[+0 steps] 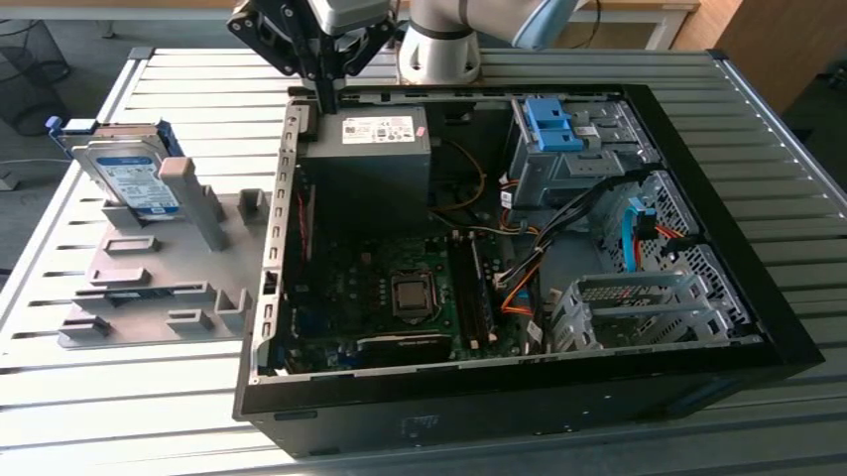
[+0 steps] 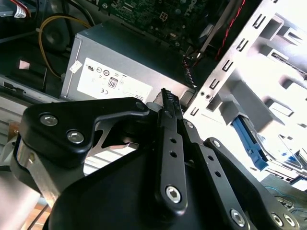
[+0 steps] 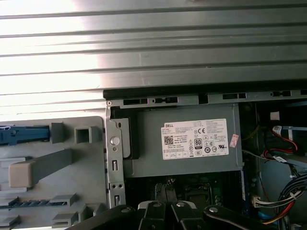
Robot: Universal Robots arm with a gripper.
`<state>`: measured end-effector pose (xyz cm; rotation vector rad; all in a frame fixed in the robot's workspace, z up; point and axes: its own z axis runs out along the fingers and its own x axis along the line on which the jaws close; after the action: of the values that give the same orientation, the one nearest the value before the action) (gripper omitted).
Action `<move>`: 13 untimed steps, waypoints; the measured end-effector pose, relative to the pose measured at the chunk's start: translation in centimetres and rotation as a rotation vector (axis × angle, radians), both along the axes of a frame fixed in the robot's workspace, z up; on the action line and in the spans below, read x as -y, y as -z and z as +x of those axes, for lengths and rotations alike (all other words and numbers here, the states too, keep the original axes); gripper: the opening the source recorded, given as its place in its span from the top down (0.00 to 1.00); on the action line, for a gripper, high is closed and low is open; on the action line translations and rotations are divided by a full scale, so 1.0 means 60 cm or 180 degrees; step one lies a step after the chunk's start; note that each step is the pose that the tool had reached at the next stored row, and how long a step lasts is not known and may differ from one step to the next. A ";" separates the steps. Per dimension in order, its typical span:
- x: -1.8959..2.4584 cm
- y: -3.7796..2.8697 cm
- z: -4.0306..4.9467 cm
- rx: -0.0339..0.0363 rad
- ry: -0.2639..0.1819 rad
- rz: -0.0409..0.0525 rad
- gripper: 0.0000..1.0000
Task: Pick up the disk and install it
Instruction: 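Reach for the disk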
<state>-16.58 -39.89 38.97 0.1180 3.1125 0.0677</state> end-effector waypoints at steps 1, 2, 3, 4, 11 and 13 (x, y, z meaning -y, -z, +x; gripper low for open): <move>0.0000 0.000 0.000 0.0000 0.0000 0.0000 0.89; 0.0000 0.000 -0.001 0.0000 0.0000 0.0000 0.89; 0.0000 0.000 -0.001 0.0000 0.0000 0.0000 0.89; 0.0000 0.000 -0.002 0.0000 0.0000 0.0000 0.89; 0.0000 0.001 -0.004 0.0000 0.0000 0.0000 0.89; 0.0000 0.001 -0.005 0.0000 0.0000 0.0000 0.89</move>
<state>-16.85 -39.89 38.92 0.1179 3.1125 0.0676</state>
